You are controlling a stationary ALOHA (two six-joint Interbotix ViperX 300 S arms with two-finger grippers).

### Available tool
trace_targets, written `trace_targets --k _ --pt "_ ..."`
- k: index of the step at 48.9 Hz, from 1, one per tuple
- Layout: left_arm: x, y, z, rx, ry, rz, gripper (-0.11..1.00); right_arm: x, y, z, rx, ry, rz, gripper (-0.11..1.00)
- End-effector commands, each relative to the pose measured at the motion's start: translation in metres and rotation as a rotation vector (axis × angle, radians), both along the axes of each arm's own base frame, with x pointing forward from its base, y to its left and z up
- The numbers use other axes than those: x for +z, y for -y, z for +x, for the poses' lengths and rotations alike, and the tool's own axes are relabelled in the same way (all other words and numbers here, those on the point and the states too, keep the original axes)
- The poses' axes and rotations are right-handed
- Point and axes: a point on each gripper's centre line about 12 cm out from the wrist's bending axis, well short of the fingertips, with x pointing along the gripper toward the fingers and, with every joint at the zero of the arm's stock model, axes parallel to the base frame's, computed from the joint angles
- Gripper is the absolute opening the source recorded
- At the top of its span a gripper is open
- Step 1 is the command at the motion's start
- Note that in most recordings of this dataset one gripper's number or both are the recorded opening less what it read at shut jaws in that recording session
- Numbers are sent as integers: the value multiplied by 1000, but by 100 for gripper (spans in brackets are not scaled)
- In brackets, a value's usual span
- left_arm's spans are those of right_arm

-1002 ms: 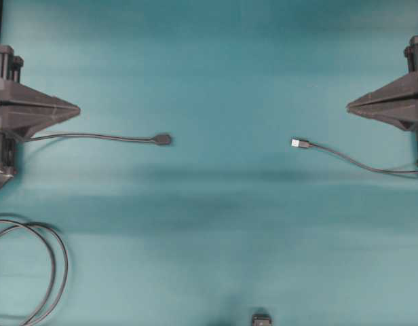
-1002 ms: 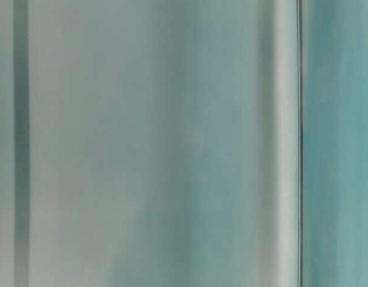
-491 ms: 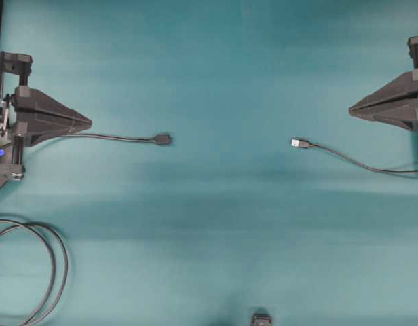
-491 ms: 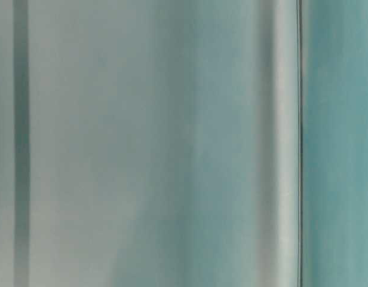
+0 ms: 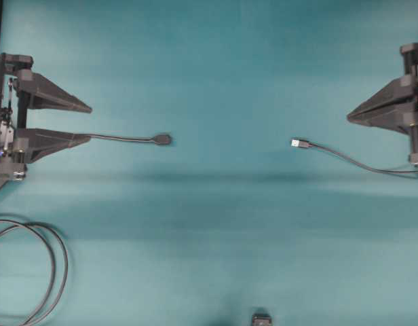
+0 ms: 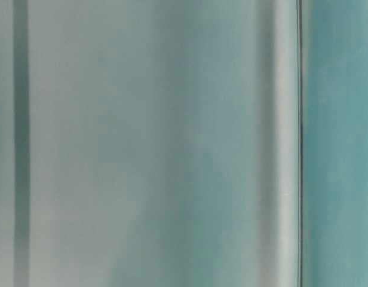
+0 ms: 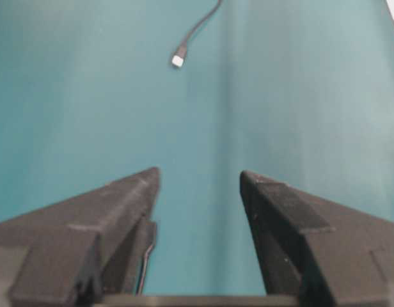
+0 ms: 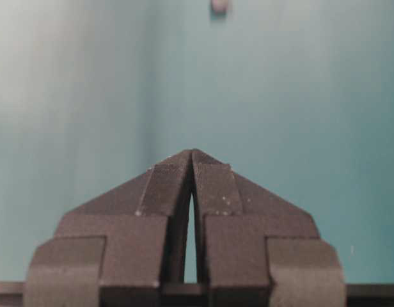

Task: Insert the USB using both arms.
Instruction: 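Lower both grippers over the cable ends, left over socket, right over plug, then close the right gripper on the plug and left gripper on the socket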

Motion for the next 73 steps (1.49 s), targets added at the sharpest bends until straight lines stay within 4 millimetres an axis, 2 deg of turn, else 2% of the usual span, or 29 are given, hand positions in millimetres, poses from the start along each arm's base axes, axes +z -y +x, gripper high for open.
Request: trace_targets --k 1,24,28,34,36,39,52,73 --pt "-2 0 3 7 -25 -14 66 2 -1 10 3 -38 -2 0" --pt "-34 -1 4 11 -170 -10 71 -29 0 20 -3 -213 3 2" --pt "-39 -2 6 16 -190 -11 78 -37 0 24 -4 -247 4 14" --pt "-46 -4 10 22 -227 -6 91 -48 0 32 -4 -298 3 44" --pt "-49 -5 12 21 -239 2 93 -51 -1 35 -2 -313 3 57" --pt "-55 -6 14 21 -259 11 92 -59 0 39 -4 -341 3 67" --pt "-76 -9 24 3 -340 52 91 -85 4 60 -20 -426 7 55" --pt "-94 -17 50 20 -436 55 91 -118 6 90 -52 -552 32 54"
